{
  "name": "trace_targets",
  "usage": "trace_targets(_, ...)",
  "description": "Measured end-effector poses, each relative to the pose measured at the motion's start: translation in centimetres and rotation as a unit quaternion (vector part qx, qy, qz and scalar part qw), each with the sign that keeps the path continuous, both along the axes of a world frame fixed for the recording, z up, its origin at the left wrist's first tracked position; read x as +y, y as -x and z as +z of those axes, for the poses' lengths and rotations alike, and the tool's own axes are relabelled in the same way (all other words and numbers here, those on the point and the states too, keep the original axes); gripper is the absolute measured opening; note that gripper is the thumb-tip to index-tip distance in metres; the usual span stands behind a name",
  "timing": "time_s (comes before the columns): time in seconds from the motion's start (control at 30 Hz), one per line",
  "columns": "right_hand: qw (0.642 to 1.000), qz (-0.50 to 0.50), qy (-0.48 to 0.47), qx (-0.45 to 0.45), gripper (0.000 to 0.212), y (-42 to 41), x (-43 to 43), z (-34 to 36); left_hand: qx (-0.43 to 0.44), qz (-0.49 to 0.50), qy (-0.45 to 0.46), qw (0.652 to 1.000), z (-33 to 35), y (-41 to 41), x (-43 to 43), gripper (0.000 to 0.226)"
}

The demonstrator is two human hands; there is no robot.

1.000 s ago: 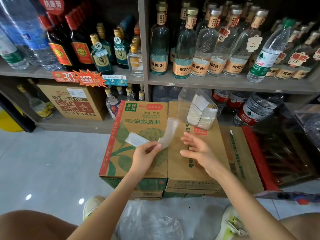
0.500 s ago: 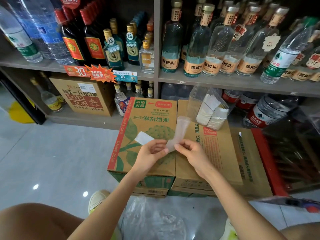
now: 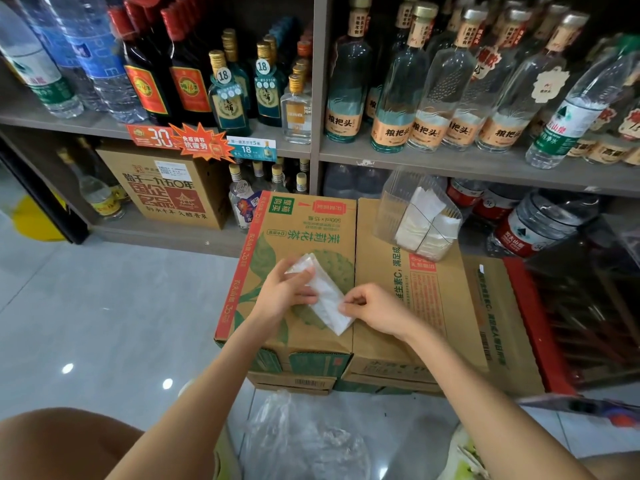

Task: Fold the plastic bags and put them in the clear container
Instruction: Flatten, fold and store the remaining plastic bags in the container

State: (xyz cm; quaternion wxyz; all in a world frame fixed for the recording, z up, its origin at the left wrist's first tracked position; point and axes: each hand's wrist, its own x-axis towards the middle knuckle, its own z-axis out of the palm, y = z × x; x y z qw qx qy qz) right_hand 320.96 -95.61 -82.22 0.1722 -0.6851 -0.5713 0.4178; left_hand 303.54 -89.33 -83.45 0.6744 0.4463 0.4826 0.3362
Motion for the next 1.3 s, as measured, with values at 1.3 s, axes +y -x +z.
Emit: trace_targets(1.3, 0.932, 0.07, -0.148, -0.323, 0.082, 1.4, -1.7, -4.3, 0.423, 0.101, -0.417, 0.798, -1.8, -0.7, 1.0, 0.024)
